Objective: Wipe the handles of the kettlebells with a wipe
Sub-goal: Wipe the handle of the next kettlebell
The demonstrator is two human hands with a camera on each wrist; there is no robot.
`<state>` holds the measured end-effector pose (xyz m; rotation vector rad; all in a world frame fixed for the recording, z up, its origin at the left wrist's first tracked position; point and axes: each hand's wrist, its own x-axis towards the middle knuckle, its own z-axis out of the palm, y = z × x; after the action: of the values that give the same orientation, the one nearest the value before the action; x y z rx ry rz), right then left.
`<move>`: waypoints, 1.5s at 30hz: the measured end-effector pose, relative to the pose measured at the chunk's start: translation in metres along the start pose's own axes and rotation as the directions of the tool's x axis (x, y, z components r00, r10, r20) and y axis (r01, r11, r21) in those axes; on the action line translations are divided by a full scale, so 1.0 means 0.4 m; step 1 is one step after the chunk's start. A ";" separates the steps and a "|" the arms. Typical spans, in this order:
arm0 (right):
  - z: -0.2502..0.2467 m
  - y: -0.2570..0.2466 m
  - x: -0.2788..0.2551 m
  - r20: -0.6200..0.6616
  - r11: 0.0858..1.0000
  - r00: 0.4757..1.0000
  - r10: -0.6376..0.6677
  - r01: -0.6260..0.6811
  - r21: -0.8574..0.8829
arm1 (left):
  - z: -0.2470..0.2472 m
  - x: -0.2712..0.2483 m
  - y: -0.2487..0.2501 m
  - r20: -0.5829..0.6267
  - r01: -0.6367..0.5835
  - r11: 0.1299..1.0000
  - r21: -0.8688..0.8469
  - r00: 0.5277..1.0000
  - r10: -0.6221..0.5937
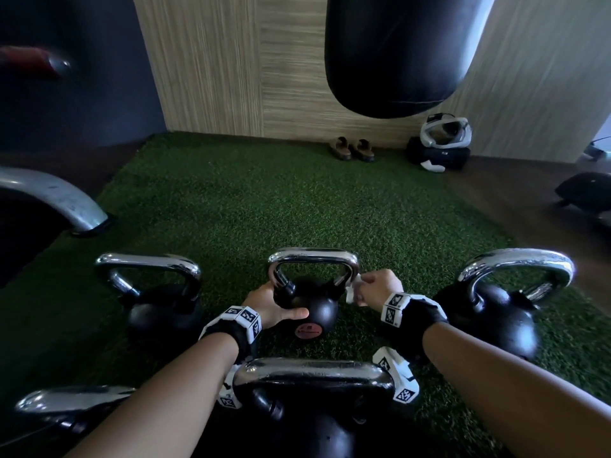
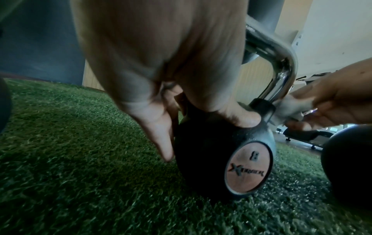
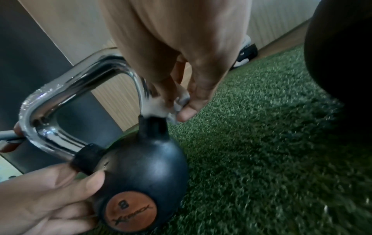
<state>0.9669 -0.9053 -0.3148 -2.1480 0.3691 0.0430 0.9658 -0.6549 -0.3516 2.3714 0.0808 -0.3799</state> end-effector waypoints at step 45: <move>0.032 0.040 0.051 0.287 0.998 0.958 -0.012 0.029 -0.056 | -0.164 -0.077 0.254 -0.184 -0.472 0.709 0.523 0.750 0.635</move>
<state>0.9834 -0.9087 -0.3385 -2.1653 0.1776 0.3543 0.9693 -0.6841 -0.2303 2.7279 -0.6347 0.3820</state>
